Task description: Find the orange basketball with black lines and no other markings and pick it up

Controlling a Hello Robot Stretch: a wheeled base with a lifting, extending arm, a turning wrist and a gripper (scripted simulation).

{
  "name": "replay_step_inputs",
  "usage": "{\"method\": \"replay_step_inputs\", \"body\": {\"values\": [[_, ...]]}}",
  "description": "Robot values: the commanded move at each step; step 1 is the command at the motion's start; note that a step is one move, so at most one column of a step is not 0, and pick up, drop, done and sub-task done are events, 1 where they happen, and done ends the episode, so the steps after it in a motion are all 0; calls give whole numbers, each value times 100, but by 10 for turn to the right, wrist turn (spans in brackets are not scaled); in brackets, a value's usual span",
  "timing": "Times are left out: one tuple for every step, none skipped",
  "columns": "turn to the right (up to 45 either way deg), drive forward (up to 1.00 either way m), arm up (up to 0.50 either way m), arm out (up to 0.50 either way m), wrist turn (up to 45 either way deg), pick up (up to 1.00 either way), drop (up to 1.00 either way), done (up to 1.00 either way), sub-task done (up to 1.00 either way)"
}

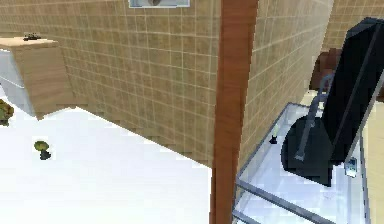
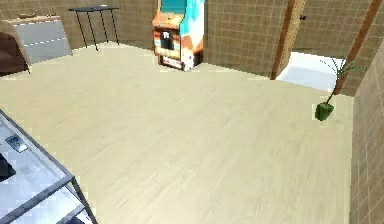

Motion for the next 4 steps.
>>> {"method": "replay_step_inputs", "body": {"values": [[0,25,0,0,0,0,0,0,0],[-450,0,0,0,0,0,0,0,0],[-30,0,0,0,0,0,0,0,0],[0,90,0,0,0,0,0,0,0]]}}
